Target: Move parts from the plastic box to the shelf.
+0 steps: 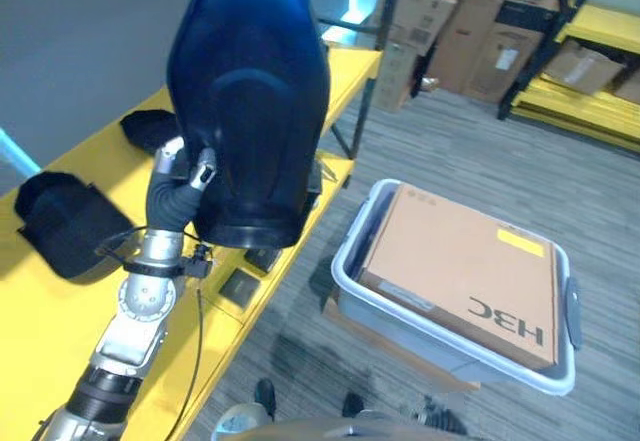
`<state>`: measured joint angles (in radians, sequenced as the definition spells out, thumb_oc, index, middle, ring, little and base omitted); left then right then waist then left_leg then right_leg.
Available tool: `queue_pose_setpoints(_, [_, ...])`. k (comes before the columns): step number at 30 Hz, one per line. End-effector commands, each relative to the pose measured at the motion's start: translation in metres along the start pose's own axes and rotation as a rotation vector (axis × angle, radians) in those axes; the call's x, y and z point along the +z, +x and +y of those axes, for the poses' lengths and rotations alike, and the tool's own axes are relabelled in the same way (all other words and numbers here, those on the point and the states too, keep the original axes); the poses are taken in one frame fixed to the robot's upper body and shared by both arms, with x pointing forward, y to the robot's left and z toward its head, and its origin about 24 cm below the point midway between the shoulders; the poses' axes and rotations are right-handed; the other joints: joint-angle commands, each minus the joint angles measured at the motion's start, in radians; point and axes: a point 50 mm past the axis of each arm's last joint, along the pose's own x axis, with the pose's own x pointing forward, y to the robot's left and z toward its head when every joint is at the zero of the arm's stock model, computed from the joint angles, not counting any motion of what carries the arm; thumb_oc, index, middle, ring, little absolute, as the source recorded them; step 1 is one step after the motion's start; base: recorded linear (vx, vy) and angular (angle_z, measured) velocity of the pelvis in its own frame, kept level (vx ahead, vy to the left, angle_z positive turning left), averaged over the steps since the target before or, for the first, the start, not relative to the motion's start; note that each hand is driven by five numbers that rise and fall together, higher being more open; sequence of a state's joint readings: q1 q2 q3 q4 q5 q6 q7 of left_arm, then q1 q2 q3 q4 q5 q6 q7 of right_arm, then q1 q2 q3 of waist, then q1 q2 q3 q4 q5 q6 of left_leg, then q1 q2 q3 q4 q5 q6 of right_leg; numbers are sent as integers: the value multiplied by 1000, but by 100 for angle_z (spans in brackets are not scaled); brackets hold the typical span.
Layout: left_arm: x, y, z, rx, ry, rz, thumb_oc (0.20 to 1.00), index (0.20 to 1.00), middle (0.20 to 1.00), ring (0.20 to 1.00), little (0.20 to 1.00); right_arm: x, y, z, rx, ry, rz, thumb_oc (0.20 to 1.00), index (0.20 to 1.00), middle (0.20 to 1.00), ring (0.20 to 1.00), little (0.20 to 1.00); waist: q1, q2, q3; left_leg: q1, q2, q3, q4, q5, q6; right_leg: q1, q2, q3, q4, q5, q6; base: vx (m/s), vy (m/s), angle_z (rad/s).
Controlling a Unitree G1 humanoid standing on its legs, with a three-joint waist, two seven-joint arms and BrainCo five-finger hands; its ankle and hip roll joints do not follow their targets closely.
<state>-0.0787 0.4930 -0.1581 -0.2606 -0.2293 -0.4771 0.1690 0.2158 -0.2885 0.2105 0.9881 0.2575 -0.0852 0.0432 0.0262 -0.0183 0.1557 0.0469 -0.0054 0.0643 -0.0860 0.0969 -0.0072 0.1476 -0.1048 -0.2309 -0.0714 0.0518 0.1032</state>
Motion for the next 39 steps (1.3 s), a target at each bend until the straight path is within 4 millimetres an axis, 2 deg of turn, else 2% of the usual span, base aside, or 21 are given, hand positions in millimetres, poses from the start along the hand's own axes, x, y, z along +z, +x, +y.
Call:
queue_pose_setpoints(1, [41,31,-2,-70,-103,-270,200,200,200,200,200,5,6,-1,50,64,55,1000,1000,1000,1000,1000,-19,-17,18,67,-15,-133,-1,-169,29,-24,-3,124,50,-77,12,58,-136,104])
queue_pose_setpoints(2, [43,36,-7,-97,-172,-287,200,200,200,200,200,-19,3,1,55,150,197,1000,1000,1000,1000,1000,-26,-17,15,59,-28,-202,-1,-154,28,-27,30,176,47,-76,-7,92,-153,203])
queue_pose_setpoints(3, [45,38,-8,-94,-184,-296,200,200,200,200,200,-29,1,3,73,180,268,1000,1000,1000,1000,1000,-22,-16,13,57,-29,-221,-1,-148,22,-23,38,176,42,-78,-11,87,-202,234])
queue_pose_setpoints(6, [51,39,-10,-77,-161,-304,200,200,200,200,200,-41,-2,10,148,180,416,1000,1000,1000,1000,1000,2,-11,13,45,-10,-239,-1,-125,-7,-9,53,152,27,-88,-27,49,-189,127])
queue_pose_setpoints(9, [53,39,-10,-77,-142,-289,200,200,200,200,200,-42,-2,15,181,70,462,1000,1000,1000,1000,1000,25,-11,16,34,10,-233,-1,-115,-33,7,66,129,10,-102,-35,13,-134,41])
queue_pose_setpoints(11, [57,37,-10,-77,-122,-293,200,200,200,200,200,-29,4,16,166,23,424,1000,1000,1000,1000,1000,55,-3,35,1,34,-217,-1,-89,-64,13,76,99,-4,-112,-47,-68,-108,28])
queue_pose_setpoints(12, [59,37,-10,-76,-123,-292,200,200,200,200,200,-22,7,15,148,21,406,1000,1000,1000,1000,1000,64,2,44,-14,45,-197,-1,-76,-77,16,78,82,-8,-115,-50,-138,-56,23])
queue_pose_setpoints(13, [58,36,-11,-87,-171,-278,200,200,200,200,200,-8,11,11,118,19,361,1000,1000,1000,1000,1000,71,13,65,-37,81,-91,-1,-50,-106,32,77,19,-11,-120,-50,-160,-23,49])
queue_pose_setpoints(15, [56,36,-13,-111,-190,-273,200,200,200,200,200,-1,13,7,90,49,339,1000,1000,1000,1000,1000,63,17,68,-48,113,11,11,-33,-119,32,71,-43,-13,-114,-46,-134,4,107])
queue_pose_setpoints(18, [50,24,-11,-101,-179,-246,200,200,200,200,200,25,19,-1,57,81,285,1000,1000,1000,1000,1000,75,6,72,-37,131,78,117,-88,-100,24,35,-107,-12,-91,-47,-133,88,131])
queue_pose_setpoints(20, [50,23,-11,-99,-178,-246,200,200,200,200,200,27,20,-2,57,81,283,1000,1000,1000,1000,1000,76,5,71,-35,130,79,123,-95,-97,22,32,-110,-12,-89,-47,-70,114,40])
queue_pose_setpoints(21, [49,20,-10,-96,-182,-240,200,200,200,200,200,33,21,-6,48,72,292,1000,1000,1000,1000,1000,80,-2,60,-19,125,99,168,-129,-77,11,11,-129,-9,-75,-46,-121,231,52])
queue_pose_setpoints(23, [50,21,-10,-104,-172,-234,200,200,200,200,200,31,20,-6,52,60,312,1000,1000,1000,1000,1000,72,-4,50,0,145,124,190,-126,-73,6,2,-146,-5,-73,-49,-97,249,71])
queue_pose_setpoints(26, [48,22,-13,-121,-187,-212,200,200,200,200,200,23,18,-7,48,57,358,1000,1000,1000,1000,1000,47,9,22,44,210,177,164,-78,-102,9,-7,-171,-8,-76,-51,-23,283,94])
queue_pose_setpoints(29, [43,21,-18,-142,-212,-189,200,200,200,200,200,11,14,-14,18,26,428,1000,1000,1000,1000,1000,17,50,-6,104,271,252,56,-23,-157,26,-49,-185,-11,-77,-12,-40,614,96])
queue_pose_setpoints(30, [43,21,-18,-145,-214,-188,200,200,200,200,200,11,14,-14,15,26,432,1000,1000,1000,1000,1000,15,51,-8,114,265,261,41,-33,-155,27,-58,-187,-11,-72,-6,-88,729,84])
queue_pose_setpoints(31, [39,20,-19,-169,-215,-165,200,200,200,200,200,8,13,-17,-23,27,440,1000,1000,1000,1000,1000,9,59,-12,131,239,277,11,-77,-143,31,-110,-195,-8,-41,34,-66,572,91])
queue_pose_setpoints(33, [36,20,-19,-187,-215,-149,200,200,200,200,200,8,13,-17,-46,40,442,1000,1000,1000,1000,1000,13,61,-11,133,219,271,10,-90,-131,38,-136,-201,-7,-19,59,-57,529,30])
queue_pose_setpoints(35, [35,25,-16,-238,-243,-123,200,200,200,200,200,10,14,-12,-89,128,426,1000,1000,1000,1000,1000,25,59,-7,141,132,253,3,-143,-75,8,-221,-224,39,61,106,-96,575,12])
queue_pose_setpoints(37, [35,32,-17,-258,-225,-109,200,200,200,200,200,10,15,-12,-134,125,407,1000,1000,1000,1000,1000,25,59,3,136,99,245,1,-159,-41,-35,-261,-220,153,79,105,-110,399,5])
queue_pose_setpoints(39, [33,37,-19,-259,-234,-93,200,200,200,200,200,13,16,-13,-145,151,384,1000,1000,1000,1000,1000,18,64,9,124,75,236,-1,-167,-9,-75,-259,-190,283,51,95,-94,334,11])
